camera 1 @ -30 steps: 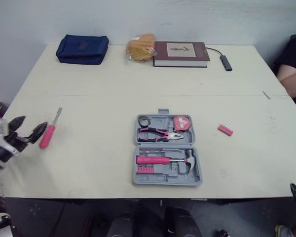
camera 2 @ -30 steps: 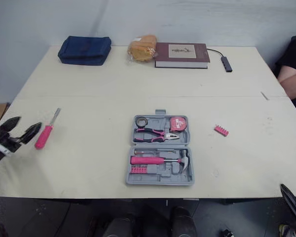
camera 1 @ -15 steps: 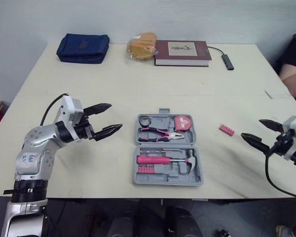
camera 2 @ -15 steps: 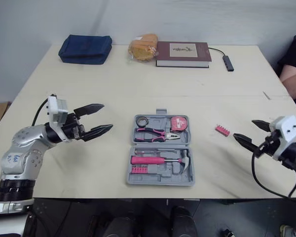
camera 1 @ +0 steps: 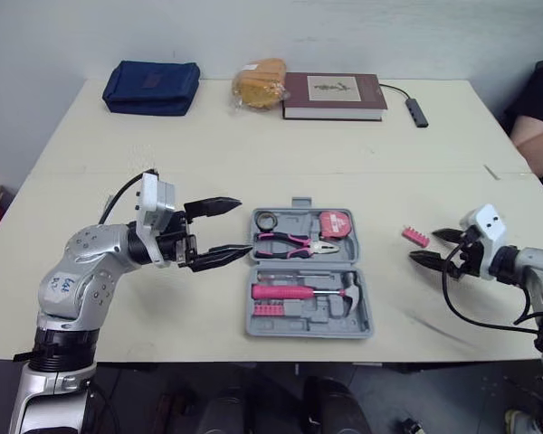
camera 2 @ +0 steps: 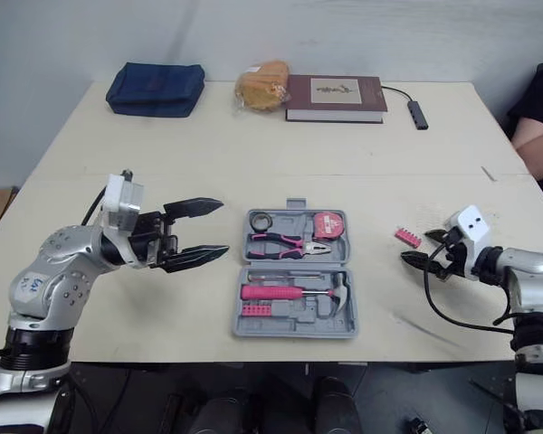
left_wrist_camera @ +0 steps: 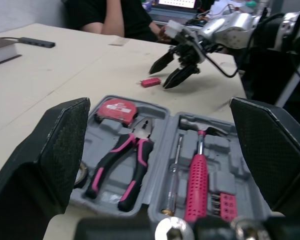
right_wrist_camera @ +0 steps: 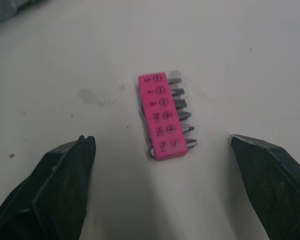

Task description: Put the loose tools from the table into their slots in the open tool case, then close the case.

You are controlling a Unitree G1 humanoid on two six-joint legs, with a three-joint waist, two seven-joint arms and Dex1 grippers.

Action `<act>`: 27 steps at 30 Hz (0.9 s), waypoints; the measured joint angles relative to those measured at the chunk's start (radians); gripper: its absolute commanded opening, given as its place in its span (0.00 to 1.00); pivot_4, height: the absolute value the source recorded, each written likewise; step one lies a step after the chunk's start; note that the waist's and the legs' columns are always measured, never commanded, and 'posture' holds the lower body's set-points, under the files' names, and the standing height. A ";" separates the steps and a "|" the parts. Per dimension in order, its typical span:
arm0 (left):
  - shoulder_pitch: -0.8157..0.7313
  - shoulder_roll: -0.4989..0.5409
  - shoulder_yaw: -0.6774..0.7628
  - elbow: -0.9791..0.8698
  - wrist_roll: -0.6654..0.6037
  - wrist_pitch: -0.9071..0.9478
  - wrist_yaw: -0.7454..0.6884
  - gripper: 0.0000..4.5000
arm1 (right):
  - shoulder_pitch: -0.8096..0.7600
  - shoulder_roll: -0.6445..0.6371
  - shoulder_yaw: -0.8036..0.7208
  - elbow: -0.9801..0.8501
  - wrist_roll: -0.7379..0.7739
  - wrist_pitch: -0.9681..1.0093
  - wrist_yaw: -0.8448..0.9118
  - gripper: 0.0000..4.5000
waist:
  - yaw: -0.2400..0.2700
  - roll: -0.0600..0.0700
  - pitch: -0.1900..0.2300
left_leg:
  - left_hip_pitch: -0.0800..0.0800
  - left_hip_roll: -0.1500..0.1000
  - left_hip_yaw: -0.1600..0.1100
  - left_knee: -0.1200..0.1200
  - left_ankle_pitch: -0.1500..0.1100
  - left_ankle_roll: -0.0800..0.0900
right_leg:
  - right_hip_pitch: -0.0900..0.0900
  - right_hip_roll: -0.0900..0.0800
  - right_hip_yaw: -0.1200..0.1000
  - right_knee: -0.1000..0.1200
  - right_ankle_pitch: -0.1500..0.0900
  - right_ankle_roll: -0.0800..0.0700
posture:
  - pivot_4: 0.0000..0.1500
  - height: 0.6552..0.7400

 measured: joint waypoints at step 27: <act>0.011 0.026 -0.015 -0.002 0.002 0.020 -0.057 1.00 | -0.078 0.079 -0.045 0.184 -0.019 -0.144 0.059 0.21 | -0.004 0.000 0.000 | 0.001 0.001 -0.001 0.000 0.000 -0.001 | 0.001 0.000 0.000 0.000 0.000 0.000 | 1.00 1.00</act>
